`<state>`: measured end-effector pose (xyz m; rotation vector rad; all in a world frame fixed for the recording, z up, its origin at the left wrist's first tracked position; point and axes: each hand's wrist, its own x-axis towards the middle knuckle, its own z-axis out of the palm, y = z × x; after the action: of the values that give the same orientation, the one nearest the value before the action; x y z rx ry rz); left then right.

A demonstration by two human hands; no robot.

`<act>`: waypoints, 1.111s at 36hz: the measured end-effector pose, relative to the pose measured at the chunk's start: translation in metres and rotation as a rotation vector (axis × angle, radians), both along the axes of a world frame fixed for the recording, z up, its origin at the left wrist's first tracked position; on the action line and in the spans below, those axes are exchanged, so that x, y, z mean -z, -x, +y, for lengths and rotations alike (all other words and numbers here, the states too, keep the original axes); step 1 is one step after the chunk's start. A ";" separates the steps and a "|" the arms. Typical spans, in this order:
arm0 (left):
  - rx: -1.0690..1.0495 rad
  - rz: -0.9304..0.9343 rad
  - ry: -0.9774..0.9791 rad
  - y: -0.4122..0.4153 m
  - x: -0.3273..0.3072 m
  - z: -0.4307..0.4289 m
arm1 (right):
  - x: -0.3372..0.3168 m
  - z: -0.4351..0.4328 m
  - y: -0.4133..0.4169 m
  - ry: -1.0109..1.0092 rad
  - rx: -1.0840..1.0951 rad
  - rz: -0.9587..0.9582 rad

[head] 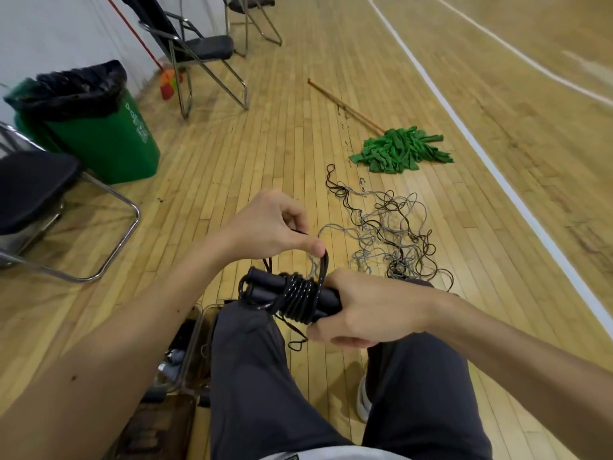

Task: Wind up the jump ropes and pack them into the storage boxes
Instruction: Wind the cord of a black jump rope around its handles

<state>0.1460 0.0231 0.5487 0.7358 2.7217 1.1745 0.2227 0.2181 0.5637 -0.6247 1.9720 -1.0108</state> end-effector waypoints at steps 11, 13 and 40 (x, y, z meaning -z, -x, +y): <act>-0.103 -0.295 -0.141 -0.007 0.047 -0.008 | 0.015 0.005 0.005 0.203 0.177 -0.102; -0.141 -0.442 -0.319 -0.013 0.045 -0.004 | 0.018 0.006 0.006 0.264 0.192 -0.140; -0.195 -0.537 -0.319 -0.049 0.041 0.015 | 0.057 0.023 0.036 0.404 0.637 -0.226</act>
<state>0.1955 0.0384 0.5077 0.1353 2.2191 1.5941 0.1871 0.2409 0.5069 -0.0587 1.8023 -1.8097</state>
